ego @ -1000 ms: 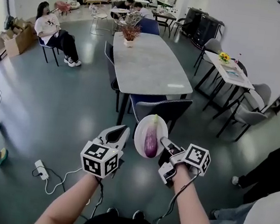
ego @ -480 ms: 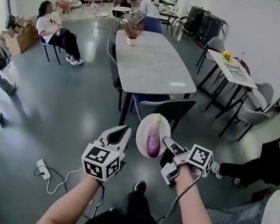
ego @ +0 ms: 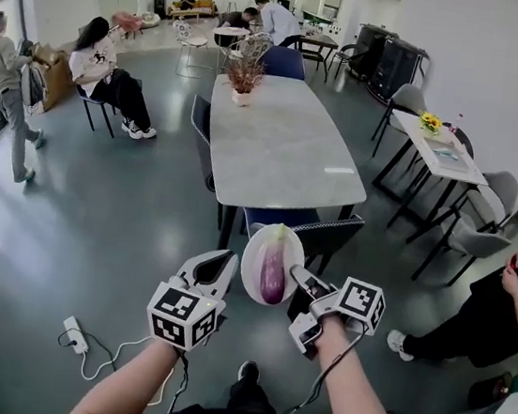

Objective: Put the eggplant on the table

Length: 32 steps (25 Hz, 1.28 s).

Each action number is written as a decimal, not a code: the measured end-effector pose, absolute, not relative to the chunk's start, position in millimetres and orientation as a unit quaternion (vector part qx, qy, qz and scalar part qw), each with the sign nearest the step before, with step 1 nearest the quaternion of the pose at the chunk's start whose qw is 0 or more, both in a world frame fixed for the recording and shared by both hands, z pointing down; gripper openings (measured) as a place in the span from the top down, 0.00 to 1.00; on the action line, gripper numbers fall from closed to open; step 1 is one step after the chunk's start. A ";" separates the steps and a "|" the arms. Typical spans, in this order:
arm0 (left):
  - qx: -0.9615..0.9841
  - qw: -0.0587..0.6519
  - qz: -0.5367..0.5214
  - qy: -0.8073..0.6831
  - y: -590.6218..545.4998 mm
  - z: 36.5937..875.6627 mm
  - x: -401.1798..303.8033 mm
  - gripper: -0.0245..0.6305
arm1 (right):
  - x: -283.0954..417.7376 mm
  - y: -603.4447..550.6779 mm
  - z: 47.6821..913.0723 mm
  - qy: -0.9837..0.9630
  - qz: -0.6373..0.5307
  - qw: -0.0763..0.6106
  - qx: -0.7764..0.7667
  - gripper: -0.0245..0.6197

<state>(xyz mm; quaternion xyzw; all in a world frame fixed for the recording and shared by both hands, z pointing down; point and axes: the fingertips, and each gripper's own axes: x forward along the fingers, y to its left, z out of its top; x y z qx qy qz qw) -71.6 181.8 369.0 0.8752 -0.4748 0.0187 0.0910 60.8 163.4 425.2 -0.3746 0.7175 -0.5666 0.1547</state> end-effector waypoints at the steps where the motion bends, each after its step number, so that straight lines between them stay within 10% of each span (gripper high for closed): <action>1: 0.875 0.091 0.020 -0.474 170.3 369.3 -65.4 0.95 | 64.3 151.6 426.3 0.719 -0.567 0.151 -0.372 0.92; 32: 0.859 0.116 0.034 -0.497 -117.5 404.8 -34.0 0.95 | 98.2 -120.9 446.9 0.721 -0.574 0.138 -0.362 0.92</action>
